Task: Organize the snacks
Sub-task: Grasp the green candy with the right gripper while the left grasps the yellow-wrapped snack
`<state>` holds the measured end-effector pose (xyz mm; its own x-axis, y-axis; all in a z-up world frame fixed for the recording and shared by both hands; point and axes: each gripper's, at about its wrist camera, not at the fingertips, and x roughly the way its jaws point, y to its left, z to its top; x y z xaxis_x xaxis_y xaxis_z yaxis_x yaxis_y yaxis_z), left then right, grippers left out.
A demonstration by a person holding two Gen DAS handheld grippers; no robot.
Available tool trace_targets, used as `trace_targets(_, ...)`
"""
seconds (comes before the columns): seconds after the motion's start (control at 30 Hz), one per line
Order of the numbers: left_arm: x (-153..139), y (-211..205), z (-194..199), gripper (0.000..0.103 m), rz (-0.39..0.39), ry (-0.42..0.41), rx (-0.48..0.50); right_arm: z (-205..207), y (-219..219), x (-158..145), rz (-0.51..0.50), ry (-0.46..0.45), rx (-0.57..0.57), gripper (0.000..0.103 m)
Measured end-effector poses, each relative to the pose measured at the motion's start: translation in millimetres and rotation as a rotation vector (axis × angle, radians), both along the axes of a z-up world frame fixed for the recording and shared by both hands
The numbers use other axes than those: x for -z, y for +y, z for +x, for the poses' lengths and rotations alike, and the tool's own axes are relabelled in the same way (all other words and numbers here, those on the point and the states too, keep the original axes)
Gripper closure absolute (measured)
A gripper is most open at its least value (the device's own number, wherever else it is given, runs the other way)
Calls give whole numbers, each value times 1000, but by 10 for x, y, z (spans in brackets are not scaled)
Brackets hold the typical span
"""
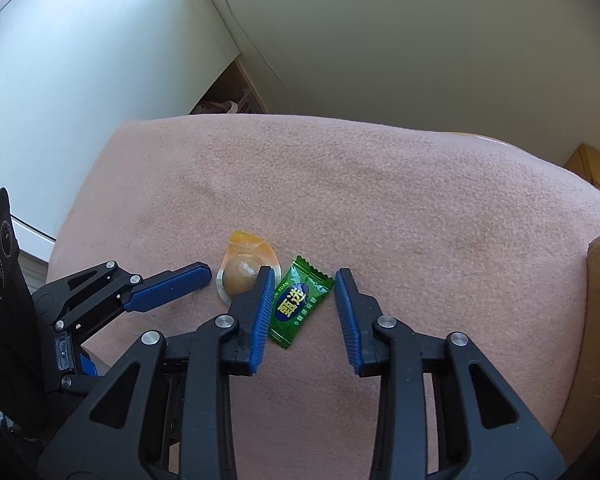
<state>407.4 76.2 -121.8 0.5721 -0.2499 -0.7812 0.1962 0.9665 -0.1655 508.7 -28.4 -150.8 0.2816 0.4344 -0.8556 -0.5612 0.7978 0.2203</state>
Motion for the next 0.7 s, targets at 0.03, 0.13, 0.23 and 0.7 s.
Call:
trace_targets(0.03, -2, 6, -2, 66, 0, -1, 0, -7, 10, -7, -24, -19, -4, 81)
trace_targets(0.13, 3, 0, 10, 66, -1, 0, -3, 15, -9, -14, -86, -52, -4, 81)
trace_targets(0.23, -1, -20, 46, 66, 0, 1, 1, 39, -135, -38, -43, -28, 11, 81)
trace_targets(0.7, -4, 40, 32, 66, 20, -3, 0, 16, 33, 29, 27, 47, 22, 72)
